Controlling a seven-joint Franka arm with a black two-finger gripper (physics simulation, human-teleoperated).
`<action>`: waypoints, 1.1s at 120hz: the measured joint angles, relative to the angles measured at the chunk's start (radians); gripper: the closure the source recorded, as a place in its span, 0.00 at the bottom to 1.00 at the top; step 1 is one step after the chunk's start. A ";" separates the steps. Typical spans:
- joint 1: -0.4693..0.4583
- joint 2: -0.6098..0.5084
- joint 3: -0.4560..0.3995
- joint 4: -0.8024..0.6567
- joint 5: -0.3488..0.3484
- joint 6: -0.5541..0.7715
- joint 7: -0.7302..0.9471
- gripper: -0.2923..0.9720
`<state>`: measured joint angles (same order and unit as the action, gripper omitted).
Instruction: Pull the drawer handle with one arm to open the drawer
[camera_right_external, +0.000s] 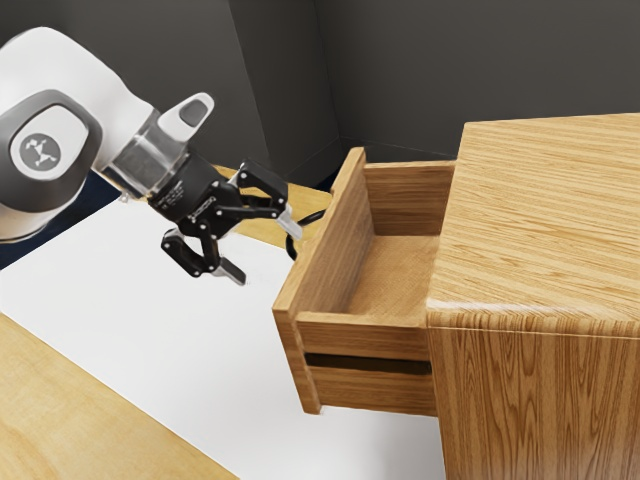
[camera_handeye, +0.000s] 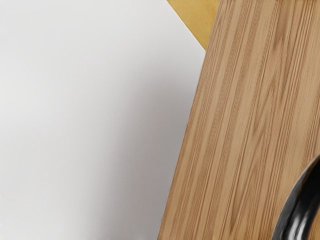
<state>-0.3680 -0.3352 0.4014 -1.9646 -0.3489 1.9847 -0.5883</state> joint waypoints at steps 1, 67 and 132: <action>0.000 -0.002 0.001 -0.002 0.001 0.000 0.000 0.23; -0.005 -0.132 0.113 -0.103 0.069 -0.003 -0.002 0.23; 0.004 -0.241 0.182 -0.072 0.176 -0.061 -0.003 0.23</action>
<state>-0.3645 -0.5761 0.5831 -2.0370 -0.1725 1.9239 -0.5916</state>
